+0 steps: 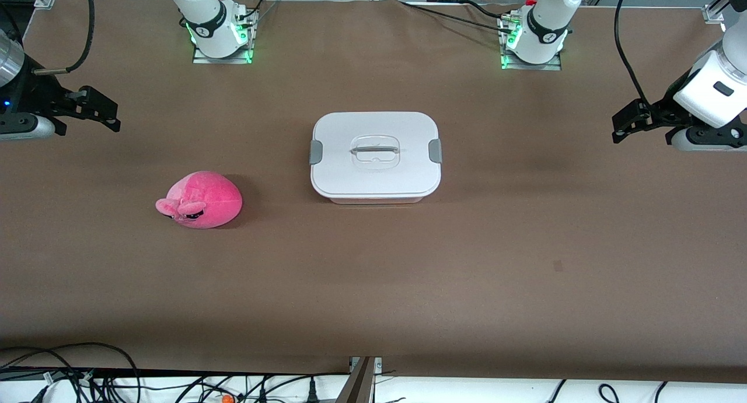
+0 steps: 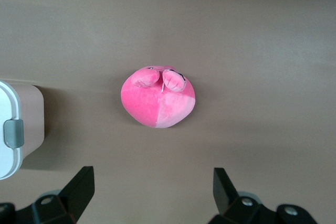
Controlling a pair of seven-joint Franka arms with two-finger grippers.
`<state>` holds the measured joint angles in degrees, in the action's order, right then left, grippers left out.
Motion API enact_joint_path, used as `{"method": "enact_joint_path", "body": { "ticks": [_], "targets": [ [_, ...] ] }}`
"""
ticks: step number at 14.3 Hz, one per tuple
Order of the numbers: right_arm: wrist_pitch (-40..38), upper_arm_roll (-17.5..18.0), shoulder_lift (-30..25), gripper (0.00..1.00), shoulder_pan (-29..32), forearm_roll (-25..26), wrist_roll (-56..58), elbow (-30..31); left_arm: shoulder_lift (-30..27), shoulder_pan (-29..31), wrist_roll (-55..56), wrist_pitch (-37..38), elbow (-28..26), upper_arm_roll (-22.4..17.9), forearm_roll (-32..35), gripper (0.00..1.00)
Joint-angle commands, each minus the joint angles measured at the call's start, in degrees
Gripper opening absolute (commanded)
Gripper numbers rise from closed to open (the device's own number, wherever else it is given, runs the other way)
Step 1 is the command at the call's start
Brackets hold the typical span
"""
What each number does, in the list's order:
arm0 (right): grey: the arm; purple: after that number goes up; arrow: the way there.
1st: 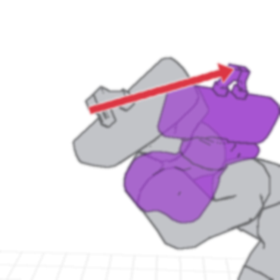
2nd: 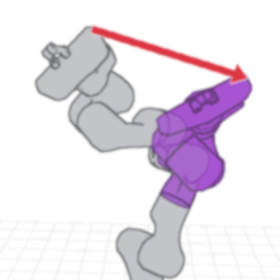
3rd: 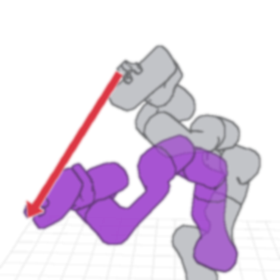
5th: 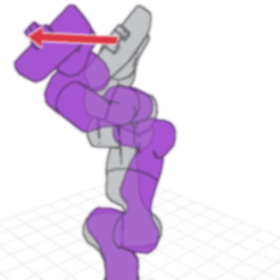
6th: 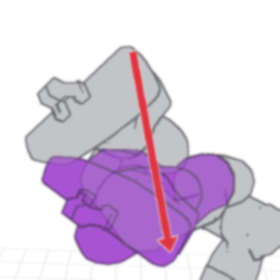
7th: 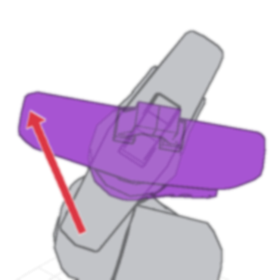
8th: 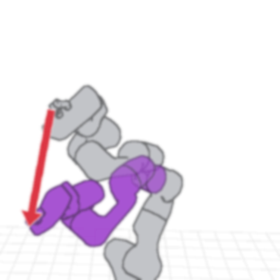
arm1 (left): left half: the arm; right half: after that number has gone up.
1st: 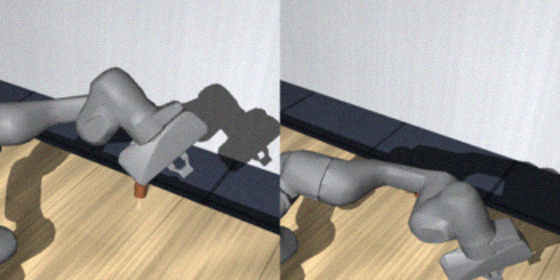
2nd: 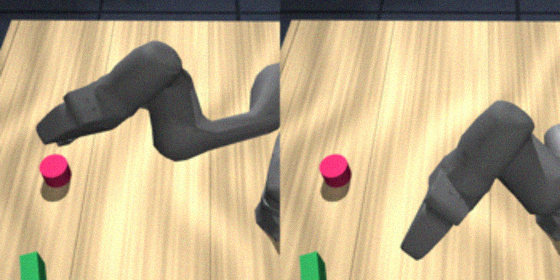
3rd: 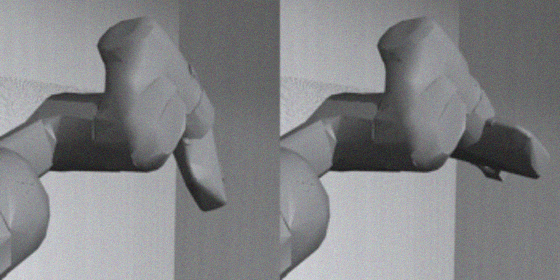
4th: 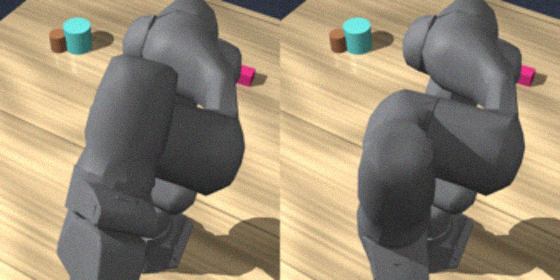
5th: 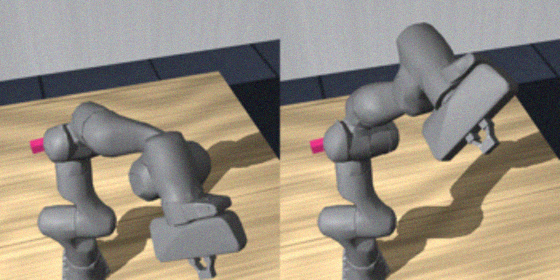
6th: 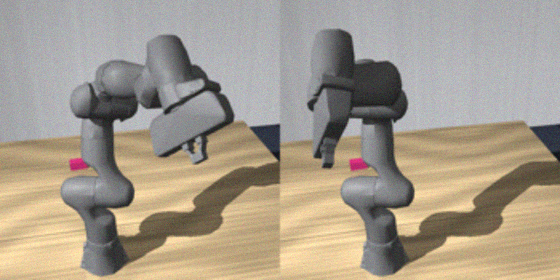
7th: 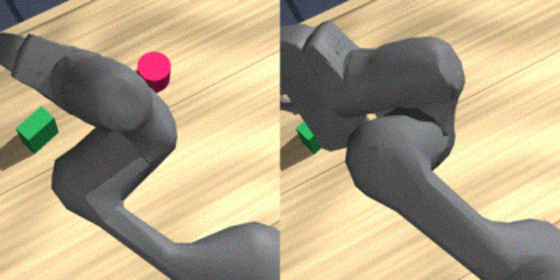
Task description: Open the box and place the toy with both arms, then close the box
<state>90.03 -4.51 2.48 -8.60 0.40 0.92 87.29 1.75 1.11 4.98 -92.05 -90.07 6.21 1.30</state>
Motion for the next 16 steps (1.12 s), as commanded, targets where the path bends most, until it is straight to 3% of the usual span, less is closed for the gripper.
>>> {"method": "enact_joint_path", "body": {
  "ticks": [1,14,16],
  "targets": [
    [-0.6,0.2,0.7,1.0,0.0,0.7,-0.7,-1.6,0.7,0.1,-0.2,1.3,1.7,0.1,-0.1,1.0],
    [-0.6,0.6,0.8,1.0,-1.0,0.6,-0.5,-1.7,1.8,-0.5,-0.4,5.4,1.5,0.3,-0.8,1.0],
    [-0.6,0.6,1.1,1.0,-1.6,0.7,-0.5,-1.7,1.8,-1.4,-0.4,5.7,1.6,2.4,-0.8,1.0]
  ]
}}
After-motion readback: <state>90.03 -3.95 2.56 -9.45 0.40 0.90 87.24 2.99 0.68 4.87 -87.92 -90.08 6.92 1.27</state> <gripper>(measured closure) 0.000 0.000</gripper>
